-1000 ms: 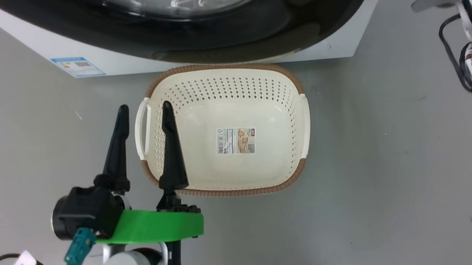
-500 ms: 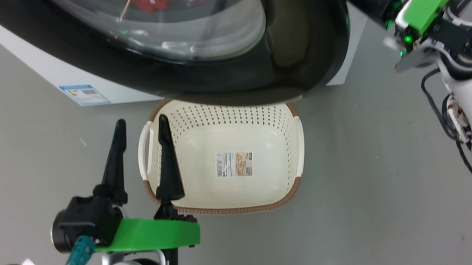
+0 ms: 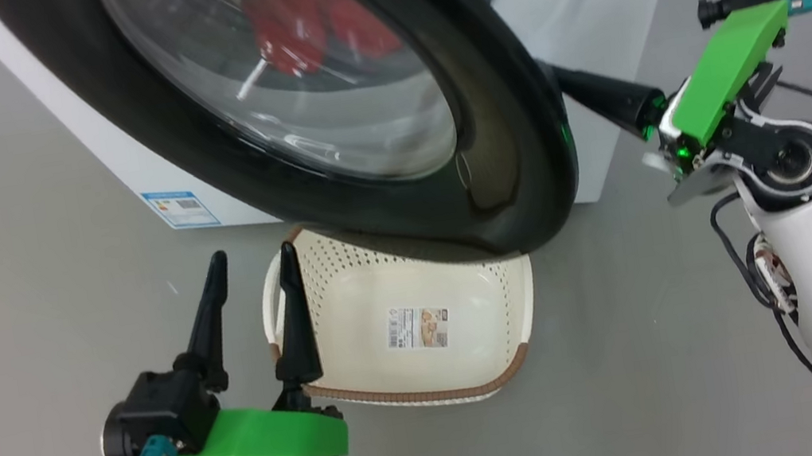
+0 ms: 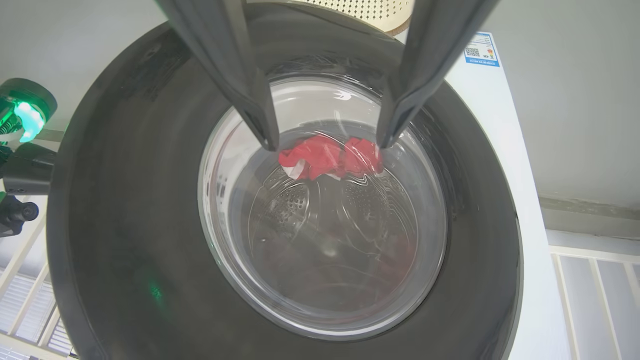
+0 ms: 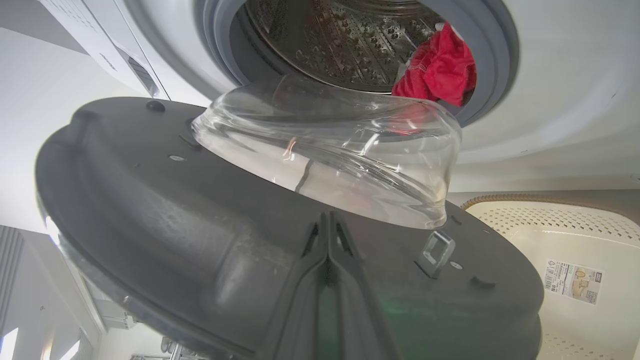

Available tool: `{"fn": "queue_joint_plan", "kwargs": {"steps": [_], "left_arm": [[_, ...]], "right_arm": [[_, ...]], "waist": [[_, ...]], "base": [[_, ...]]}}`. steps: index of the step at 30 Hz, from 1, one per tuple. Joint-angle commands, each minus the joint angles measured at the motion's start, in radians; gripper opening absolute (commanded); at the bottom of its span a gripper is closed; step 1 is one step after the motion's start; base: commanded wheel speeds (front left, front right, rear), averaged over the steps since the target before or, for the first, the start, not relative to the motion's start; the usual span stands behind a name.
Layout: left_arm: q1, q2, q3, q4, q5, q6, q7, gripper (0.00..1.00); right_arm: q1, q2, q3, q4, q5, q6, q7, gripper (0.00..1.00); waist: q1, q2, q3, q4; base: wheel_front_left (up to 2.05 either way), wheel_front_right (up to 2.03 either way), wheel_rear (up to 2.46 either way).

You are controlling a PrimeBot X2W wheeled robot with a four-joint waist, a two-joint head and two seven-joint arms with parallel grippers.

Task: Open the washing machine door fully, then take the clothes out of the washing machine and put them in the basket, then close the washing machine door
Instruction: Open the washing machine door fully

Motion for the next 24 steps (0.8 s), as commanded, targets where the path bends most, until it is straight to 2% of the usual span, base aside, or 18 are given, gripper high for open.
{"fn": "queue_joint_plan", "kwargs": {"steps": [1,14,24], "left_arm": [[0.004,0.017,0.035,-0.020,0.007,0.006,-0.009,1.00],[0.053,0.027,0.035,-0.025,-0.005,0.021,-0.001,1.00],[0.076,0.034,0.031,-0.040,-0.011,0.034,0.010,1.00]], "right_arm": [[0.010,0.028,0.016,-0.038,0.011,0.008,0.013,0.00],[0.139,0.036,0.033,-0.109,0.029,0.008,0.050,0.00],[0.224,0.037,0.095,-0.173,0.089,0.008,0.048,0.00]], "waist": [[0.0000,-0.0001,-0.024,0.015],[0.0000,-0.0001,-0.110,0.077],[0.0000,-0.0001,-0.151,0.106]], "base": [[0.00,0.00,0.00],[0.00,0.00,0.00],[0.00,0.00,0.00]]}}
